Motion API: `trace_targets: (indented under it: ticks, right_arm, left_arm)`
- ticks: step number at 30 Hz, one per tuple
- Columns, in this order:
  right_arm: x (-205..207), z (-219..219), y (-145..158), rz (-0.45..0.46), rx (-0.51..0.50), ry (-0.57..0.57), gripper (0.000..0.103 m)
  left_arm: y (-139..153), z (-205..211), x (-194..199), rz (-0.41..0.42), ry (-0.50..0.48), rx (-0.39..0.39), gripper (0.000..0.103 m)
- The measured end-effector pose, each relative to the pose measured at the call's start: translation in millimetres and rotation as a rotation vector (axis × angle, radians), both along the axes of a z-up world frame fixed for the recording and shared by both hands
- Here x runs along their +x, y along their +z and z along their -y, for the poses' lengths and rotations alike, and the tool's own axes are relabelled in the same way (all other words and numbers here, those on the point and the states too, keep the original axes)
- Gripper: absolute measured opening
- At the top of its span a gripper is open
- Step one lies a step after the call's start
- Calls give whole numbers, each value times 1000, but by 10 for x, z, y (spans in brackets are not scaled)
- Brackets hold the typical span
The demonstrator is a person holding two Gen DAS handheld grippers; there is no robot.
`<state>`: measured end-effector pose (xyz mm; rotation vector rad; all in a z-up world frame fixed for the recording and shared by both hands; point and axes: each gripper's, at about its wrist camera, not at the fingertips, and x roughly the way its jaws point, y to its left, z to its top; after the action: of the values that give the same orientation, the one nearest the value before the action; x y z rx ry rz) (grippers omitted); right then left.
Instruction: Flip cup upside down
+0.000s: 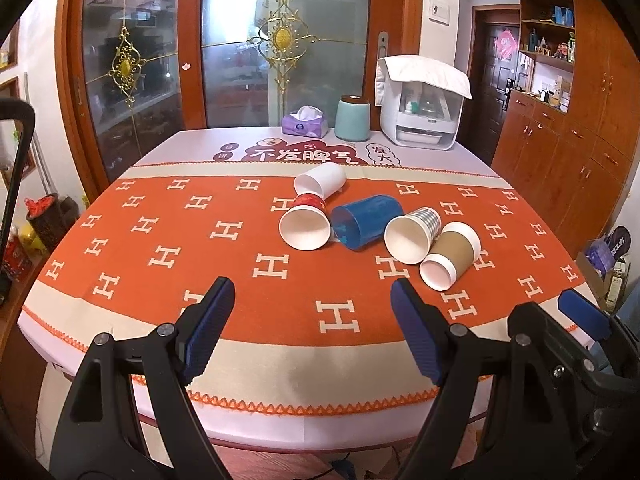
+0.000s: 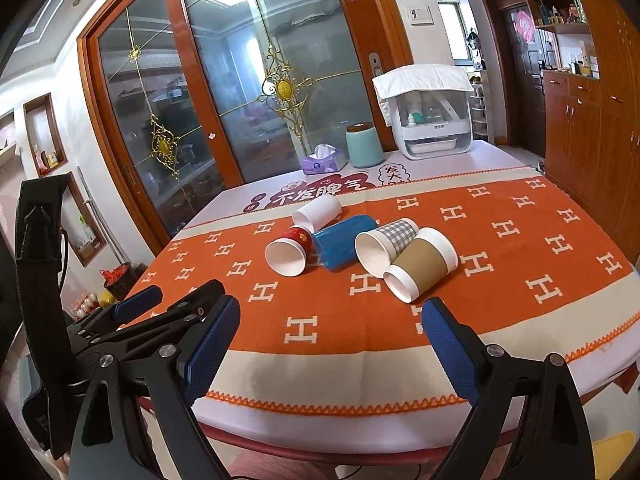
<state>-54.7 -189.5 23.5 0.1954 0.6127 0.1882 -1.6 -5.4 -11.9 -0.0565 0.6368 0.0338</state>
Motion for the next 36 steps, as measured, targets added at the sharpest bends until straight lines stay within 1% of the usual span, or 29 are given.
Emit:
trace_targets:
  ticks: [36]
  right_arm:
    - [-2, -33, -56, -9, 9, 3, 93]
  left_arm:
    - [-69, -51, 5, -11, 15, 8, 78]
